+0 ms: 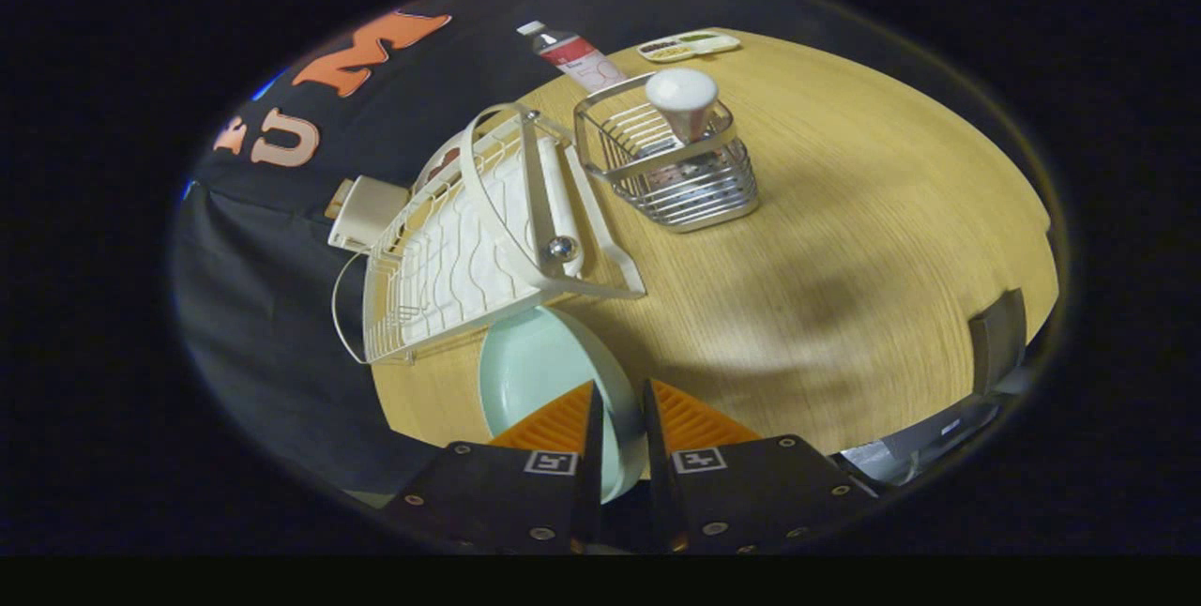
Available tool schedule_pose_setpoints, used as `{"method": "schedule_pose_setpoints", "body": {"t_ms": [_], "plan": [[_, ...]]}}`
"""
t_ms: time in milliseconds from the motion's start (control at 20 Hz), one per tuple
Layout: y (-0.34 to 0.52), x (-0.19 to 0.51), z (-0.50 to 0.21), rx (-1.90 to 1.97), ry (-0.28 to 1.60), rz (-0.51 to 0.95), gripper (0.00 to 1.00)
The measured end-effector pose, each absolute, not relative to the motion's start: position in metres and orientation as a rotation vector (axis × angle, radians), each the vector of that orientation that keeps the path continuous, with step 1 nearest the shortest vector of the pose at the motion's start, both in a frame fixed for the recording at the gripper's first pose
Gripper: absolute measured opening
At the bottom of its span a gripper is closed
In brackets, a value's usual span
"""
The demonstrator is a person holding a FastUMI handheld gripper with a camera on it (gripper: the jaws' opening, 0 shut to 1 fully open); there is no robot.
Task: Take the plate from the dish rack, then take the spoon from the basket and place it into the plate.
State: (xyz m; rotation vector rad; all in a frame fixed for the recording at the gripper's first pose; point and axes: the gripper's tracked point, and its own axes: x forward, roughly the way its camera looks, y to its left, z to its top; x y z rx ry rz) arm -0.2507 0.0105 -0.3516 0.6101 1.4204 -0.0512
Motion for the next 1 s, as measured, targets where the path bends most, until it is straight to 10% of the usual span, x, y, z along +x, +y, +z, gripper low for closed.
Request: {"method": "schedule_pose_setpoints", "body": {"t_ms": [350,750,1000], "plan": [[-0.024,-0.188,-0.324,0.356,1.070,-0.032,0.73],[-0.063,-0.139,-0.297,0.098,0.777,-0.126,0.73],[-0.068,-0.129,-0.308,-0.004,0.750,-0.143,0.57]]}}
